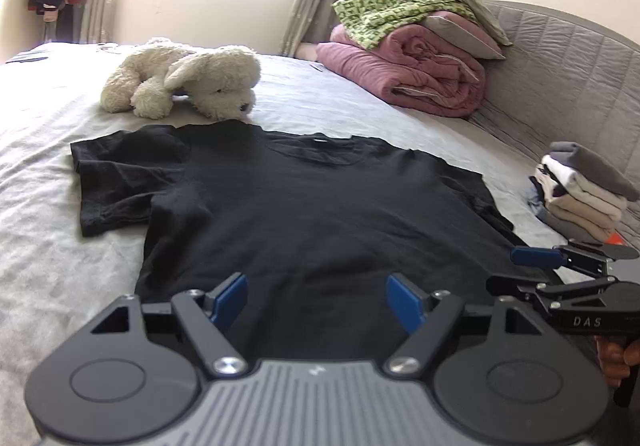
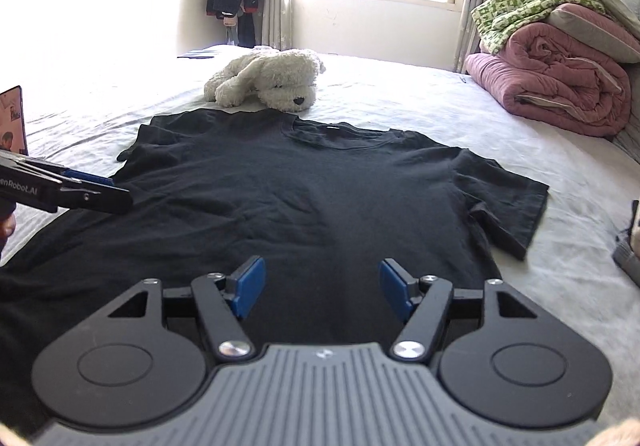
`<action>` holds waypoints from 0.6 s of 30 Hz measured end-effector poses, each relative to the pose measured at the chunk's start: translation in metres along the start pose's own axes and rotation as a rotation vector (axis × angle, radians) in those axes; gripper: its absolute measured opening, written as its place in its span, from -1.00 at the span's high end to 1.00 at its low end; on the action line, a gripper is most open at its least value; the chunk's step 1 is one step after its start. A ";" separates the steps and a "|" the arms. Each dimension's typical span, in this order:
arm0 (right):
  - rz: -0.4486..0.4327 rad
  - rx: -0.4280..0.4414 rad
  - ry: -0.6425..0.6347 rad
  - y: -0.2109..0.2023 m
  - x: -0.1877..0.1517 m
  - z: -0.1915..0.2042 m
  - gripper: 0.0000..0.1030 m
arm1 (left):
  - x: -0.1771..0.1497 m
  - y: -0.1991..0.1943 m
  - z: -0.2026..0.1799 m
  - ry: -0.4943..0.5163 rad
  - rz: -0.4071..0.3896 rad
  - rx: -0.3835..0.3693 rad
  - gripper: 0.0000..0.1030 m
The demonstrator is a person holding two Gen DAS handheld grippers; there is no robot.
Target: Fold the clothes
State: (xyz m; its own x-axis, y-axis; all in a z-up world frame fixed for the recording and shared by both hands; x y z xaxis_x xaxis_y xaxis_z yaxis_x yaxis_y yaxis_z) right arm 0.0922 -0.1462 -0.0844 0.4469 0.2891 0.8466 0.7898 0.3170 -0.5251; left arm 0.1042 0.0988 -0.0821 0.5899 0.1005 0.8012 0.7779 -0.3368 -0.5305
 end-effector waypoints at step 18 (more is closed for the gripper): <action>0.060 0.078 0.088 -0.038 -0.065 -0.130 -0.42 | -0.014 -0.019 0.033 0.236 0.072 0.179 -0.72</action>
State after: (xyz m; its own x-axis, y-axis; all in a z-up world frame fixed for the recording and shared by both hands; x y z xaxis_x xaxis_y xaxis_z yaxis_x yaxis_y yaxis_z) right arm 0.0877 -0.2948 -0.1076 0.5298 0.2307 0.8161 0.7271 0.3719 -0.5771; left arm 0.0882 0.1348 -0.0920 0.5949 -0.1447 0.7907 0.7739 -0.1626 -0.6120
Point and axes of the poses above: each gripper's, at about its wrist camera, not at the fingertips, and y roughly the way its jaws point, z to its left, x to its top, the point moved 7 cm from there along y, roughly the way its jaws point, and after that the axes turned 4 degrees about -y, right-handed, at the moved point
